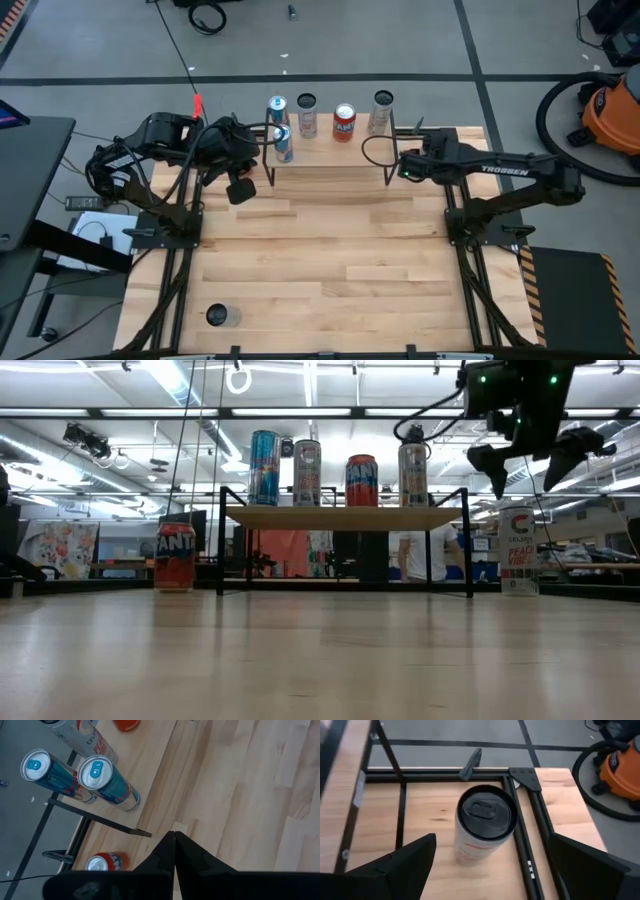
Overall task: Place canned beverage on shelf
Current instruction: Put the white pink soda can on the shelf aligned with the other white pink soda can
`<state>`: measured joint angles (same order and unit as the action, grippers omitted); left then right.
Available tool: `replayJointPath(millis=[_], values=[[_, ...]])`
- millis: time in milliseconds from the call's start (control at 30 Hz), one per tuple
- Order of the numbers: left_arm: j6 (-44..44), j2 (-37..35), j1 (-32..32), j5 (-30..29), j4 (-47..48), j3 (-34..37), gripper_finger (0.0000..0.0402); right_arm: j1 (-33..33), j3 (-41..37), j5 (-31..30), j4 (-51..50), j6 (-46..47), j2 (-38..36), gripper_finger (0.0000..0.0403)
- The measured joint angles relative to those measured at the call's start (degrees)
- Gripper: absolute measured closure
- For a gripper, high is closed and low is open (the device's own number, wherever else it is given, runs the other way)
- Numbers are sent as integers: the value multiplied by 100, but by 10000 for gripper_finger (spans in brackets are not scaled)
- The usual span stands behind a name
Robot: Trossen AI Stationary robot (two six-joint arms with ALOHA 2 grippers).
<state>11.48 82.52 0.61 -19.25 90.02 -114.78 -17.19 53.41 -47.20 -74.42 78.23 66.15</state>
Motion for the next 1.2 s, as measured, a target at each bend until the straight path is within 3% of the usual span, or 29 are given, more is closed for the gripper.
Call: replayJointPath(millis=[633, 967, 1200], values=[[-63, 0, 0, 0, -1, 0, 392, -547, -1035, -54, 1540, -333, -4, 9], [-72, 0, 0, 0, 0, 0, 392, -889, -1082, 6, 1772, -552, -2, 9], [-72, 0, 0, 0, -2, 0, 392, -1082, -1082, 127, 2378, -1309, -2, 9]])
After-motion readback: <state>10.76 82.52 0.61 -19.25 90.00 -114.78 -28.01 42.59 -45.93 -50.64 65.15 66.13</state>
